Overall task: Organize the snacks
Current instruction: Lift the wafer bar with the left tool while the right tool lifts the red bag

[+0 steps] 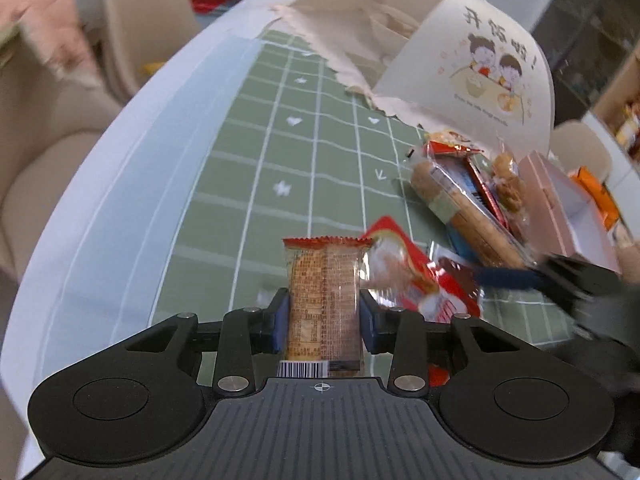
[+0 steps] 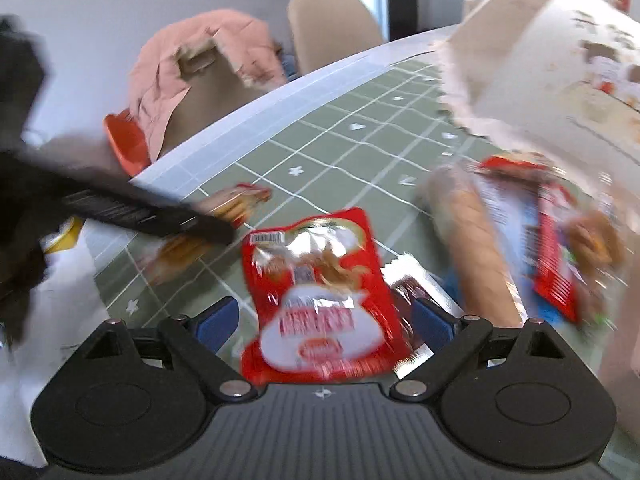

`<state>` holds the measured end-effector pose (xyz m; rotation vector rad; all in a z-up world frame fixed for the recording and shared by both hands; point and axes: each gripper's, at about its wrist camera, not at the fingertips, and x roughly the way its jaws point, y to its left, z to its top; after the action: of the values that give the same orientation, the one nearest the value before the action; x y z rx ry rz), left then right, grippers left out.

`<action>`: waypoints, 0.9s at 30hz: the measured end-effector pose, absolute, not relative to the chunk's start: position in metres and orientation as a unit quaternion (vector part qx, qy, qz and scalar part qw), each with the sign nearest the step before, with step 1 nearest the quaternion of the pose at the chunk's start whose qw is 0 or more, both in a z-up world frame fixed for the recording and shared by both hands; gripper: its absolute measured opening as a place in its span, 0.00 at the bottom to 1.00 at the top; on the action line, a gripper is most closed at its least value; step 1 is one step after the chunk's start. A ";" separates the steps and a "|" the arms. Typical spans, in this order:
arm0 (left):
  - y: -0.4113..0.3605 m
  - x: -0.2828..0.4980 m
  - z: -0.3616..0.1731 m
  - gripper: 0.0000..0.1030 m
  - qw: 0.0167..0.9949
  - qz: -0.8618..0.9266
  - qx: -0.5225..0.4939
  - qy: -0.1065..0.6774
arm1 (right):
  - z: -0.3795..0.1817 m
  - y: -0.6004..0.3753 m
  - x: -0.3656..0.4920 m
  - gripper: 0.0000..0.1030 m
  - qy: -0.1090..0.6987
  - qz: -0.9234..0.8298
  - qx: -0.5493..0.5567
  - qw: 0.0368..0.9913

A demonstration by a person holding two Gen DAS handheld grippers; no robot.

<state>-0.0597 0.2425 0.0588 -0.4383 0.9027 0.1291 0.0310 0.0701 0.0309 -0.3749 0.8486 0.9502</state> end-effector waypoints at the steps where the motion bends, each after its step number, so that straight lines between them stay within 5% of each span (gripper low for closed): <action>1: 0.244 -0.066 0.059 0.39 0.874 0.067 -0.220 0.429 | 0.024 0.080 0.036 0.91 0.402 0.437 -0.183 0.784; 3: 0.244 -0.073 0.060 0.39 0.872 0.070 -0.234 0.424 | 0.019 0.093 0.037 0.90 0.391 0.424 -0.208 0.790; 5: 0.243 -0.078 0.063 0.39 0.873 0.072 -0.236 0.421 | 0.020 0.097 0.030 0.77 0.382 0.414 -0.237 0.792; 7: 0.240 -0.081 0.067 0.39 0.875 0.073 -0.232 0.418 | 0.035 0.082 0.020 0.48 0.378 0.417 -0.223 0.796; 9: 0.233 -0.082 0.071 0.39 0.877 0.071 -0.230 0.417 | 0.053 0.055 0.007 0.32 0.384 0.417 -0.198 0.799; 10: 0.228 -0.082 0.072 0.39 0.877 0.065 -0.229 0.418 | 0.058 0.040 0.003 0.07 0.387 0.409 -0.194 0.803; 11: 0.219 -0.081 0.072 0.39 0.876 0.053 -0.225 0.423 | 0.061 0.026 0.000 0.02 0.396 0.405 -0.188 0.802; 17: 0.182 -0.075 0.057 0.39 0.864 0.041 -0.211 0.455 | 0.059 -0.036 -0.009 0.05 0.418 0.389 -0.157 0.805; 18: 0.184 -0.076 0.056 0.39 0.864 0.049 -0.217 0.452 | 0.059 -0.036 -0.010 0.15 0.421 0.388 -0.145 0.807; 21: 0.199 -0.076 0.057 0.39 0.862 0.083 -0.216 0.451 | 0.056 -0.022 -0.015 0.72 0.431 0.367 -0.090 0.819; 27: 0.240 -0.090 0.061 0.39 0.859 0.141 -0.242 0.429 | 0.030 0.052 -0.020 0.74 0.482 0.308 -0.047 0.819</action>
<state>-0.0904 0.2400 0.0607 -0.5076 0.8998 0.2954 -0.0203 0.0520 0.0299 -0.1012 1.0272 0.6559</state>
